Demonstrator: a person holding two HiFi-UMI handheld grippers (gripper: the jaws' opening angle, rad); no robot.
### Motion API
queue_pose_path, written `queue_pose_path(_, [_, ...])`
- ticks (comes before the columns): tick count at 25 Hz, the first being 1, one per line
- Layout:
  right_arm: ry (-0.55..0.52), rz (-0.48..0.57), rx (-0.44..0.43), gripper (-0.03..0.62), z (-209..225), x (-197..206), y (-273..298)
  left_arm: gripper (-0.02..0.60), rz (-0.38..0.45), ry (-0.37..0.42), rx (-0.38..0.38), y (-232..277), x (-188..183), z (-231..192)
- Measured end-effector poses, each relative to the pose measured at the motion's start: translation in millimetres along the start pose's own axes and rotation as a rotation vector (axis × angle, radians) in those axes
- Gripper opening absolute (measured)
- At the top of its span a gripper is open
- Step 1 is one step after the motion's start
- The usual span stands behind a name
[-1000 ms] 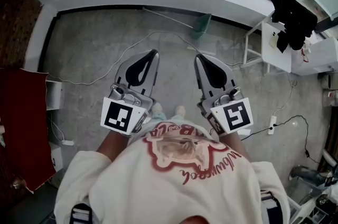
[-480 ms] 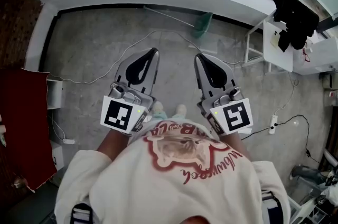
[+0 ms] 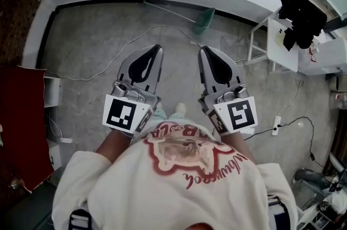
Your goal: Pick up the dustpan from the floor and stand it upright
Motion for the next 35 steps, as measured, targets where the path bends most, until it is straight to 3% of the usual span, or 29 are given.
queue_pose_path(8, [0.02,-0.002,-0.018,0.025,22.6,1.9,-13.0,0.02,0.009,-0.02,-0.028,17.2,-6.3,32.6])
queue_pose_path(11, [0.043,-0.019,-0.032,0.025,24.0,9.0,-14.6,0.02,-0.034,-0.007,-0.001,14.1,5.0,44.1])
queue_pose_path(16, [0.038,-0.071,-0.056,0.025,39.2,22.5,-3.4,0.02,-0.038,-0.017,-0.002,29.2,13.8,38.6])
queue_pose_path(26, [0.041,-0.043,-0.028,0.025,78.4,17.4,106.8,0.02,-0.003,-0.018,0.012,112.3,37.6,-46.4])
queue_pose_path(35, [0.021,-0.011,0.02,0.025,128.6,-6.7,268.1,0.02,0.028,-0.007,0.08,233.7,47.6,-171.1])
Point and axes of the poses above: the fingertips, and each gripper's own axes: y forward along the fingers, z to its right, x out of its underside, the point moved 3 cm from there along -y, backward along the fingers, and after that the axes turned 12 degrees about y, right-handed, at the moved point
